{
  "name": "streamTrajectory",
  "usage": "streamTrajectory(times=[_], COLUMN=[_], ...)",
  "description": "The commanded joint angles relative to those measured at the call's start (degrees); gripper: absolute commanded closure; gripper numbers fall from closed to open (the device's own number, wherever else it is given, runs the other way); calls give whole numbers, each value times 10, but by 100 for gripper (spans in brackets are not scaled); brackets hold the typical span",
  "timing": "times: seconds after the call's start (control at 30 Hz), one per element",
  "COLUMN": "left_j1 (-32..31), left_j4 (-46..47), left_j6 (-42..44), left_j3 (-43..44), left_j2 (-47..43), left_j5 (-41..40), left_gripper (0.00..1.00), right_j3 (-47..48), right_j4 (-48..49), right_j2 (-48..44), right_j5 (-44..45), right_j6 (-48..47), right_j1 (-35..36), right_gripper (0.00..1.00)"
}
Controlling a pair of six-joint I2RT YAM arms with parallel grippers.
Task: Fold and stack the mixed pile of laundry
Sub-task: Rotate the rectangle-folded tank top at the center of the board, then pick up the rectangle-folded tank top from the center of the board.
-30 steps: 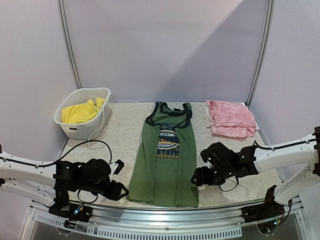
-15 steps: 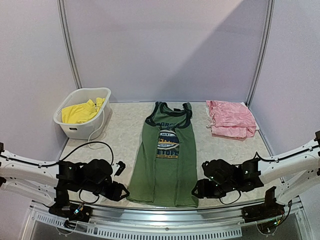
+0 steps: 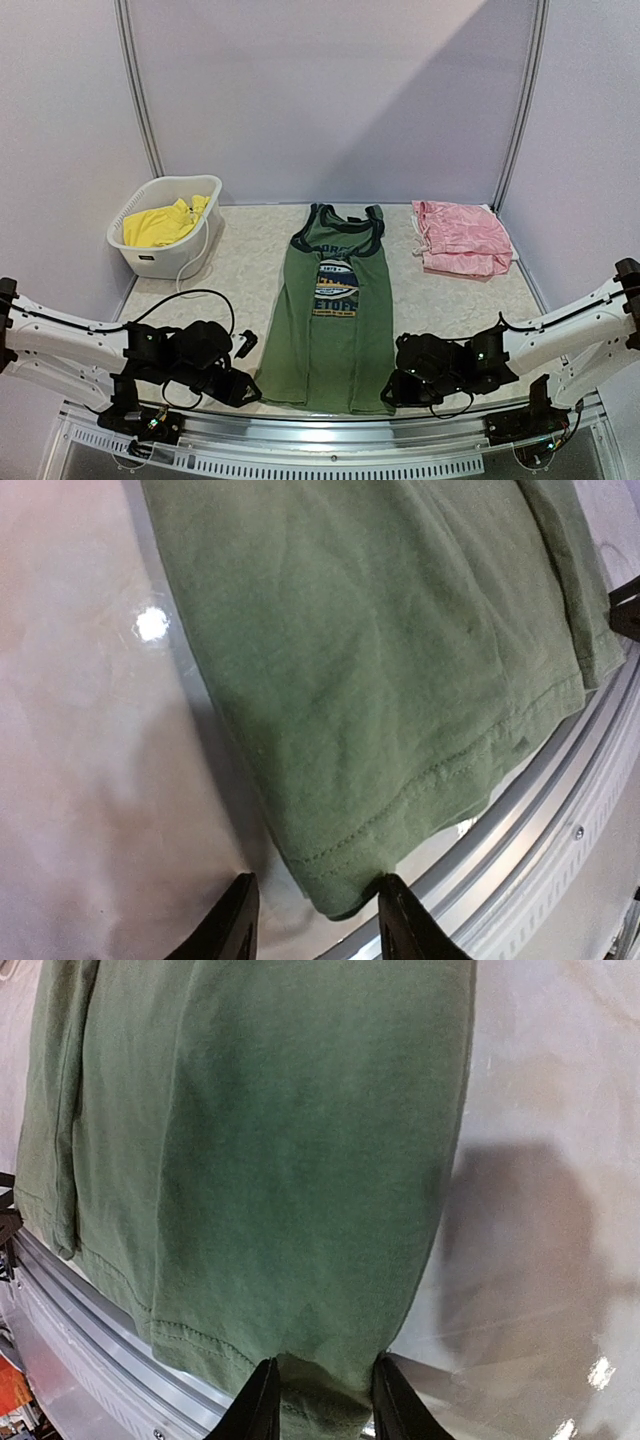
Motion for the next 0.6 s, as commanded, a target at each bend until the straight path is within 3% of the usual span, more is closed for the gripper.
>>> streamTrajectory(times=[0.0,0.4,0.57], left_j1=[7,7,7], left_j4=[11,35,43], left_j6=[5,-2,-5], left_j3=[-5,-11,-12], left_j2=[9,26,32], left_j5=[18,26,26], left_gripper=[59,64,75], right_j3=[-1,-5,-14], right_j4=[-19,-9,1], right_j2=[16,22,25], right_j5=[-6,-1,1], right_j6=[22,51,61], right_j1=[22,53,60], right_gripper=[68,77,86])
